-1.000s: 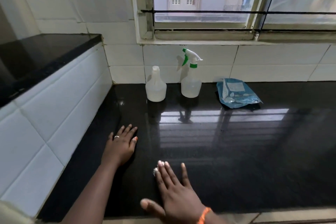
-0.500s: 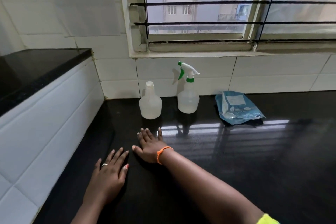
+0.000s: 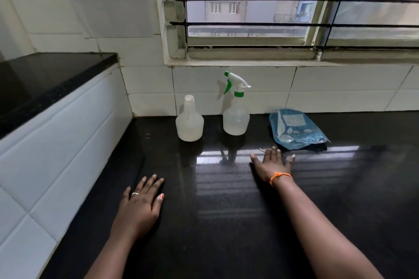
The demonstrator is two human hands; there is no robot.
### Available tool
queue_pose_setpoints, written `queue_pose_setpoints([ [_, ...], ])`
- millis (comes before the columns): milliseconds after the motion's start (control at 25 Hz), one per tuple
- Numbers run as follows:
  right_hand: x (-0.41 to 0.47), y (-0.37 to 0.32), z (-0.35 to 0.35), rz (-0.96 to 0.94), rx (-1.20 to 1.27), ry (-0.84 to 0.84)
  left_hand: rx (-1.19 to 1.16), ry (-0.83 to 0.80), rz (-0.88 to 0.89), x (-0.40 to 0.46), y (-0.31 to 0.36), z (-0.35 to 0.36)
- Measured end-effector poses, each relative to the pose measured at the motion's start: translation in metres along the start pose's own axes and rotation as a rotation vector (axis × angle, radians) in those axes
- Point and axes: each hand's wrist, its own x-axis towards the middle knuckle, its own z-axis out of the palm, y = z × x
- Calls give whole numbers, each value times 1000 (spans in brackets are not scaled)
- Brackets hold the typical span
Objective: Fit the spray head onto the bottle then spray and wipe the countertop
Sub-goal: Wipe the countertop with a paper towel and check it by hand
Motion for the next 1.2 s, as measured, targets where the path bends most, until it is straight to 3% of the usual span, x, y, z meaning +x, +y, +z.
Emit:
queue_pose_setpoints([
  [160,-24,-41,3,-13,66,-21,2,-10,1,0,1,-1],
  [320,-64,-131,34,-482,33,-84,12,-12,3,-1,3,-3],
  [400,-67,-162,40,-604,-11,-117,25,-9,2,-1,3,-4],
  [560,-45,-180,26,-600,-108,-100,17,-22,1,-2,3,-4],
  [720,-47,-185,19,-591,-55,-90,19,-15,7,0,3,-3],
  [920,-80,-167,57,-665,-57,-50,26,0,6,0,1,1],
  [1200,-35,-209,31,-583,-46,-52,30,-8,3,0,1,-1],
])
